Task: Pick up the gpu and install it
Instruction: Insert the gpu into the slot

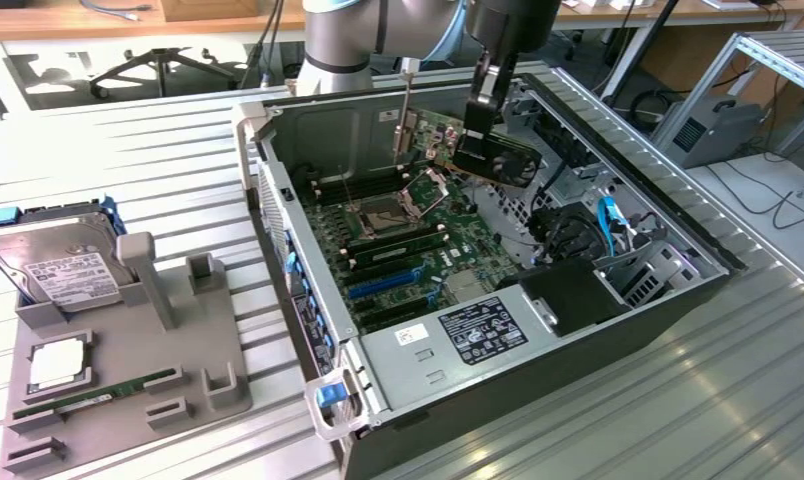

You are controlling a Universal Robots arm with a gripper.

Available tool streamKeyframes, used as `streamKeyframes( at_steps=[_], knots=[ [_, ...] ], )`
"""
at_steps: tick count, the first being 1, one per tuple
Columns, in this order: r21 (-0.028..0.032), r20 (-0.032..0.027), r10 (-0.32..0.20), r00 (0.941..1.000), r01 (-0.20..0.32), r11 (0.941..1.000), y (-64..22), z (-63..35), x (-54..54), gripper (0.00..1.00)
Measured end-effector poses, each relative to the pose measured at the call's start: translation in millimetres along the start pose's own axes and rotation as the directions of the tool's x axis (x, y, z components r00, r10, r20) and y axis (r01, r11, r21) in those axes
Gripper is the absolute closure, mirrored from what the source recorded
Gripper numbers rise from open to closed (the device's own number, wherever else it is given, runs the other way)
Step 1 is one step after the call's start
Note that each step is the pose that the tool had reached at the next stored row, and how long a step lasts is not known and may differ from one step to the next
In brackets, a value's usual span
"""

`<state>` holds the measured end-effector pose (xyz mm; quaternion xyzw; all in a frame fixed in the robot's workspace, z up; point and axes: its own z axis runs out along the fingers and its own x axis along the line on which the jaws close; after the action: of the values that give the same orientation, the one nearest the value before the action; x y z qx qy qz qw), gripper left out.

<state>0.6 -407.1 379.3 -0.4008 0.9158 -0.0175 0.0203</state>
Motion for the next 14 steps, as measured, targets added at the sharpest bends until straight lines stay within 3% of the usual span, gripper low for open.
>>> streamKeyframes(
  at_steps=[14],
  knots=[
    [-0.0006, 0.0013, -0.026, 0.9997, 0.026, 0.9997, 0.0, 0.1, 0.0, 0.73]
  ],
)
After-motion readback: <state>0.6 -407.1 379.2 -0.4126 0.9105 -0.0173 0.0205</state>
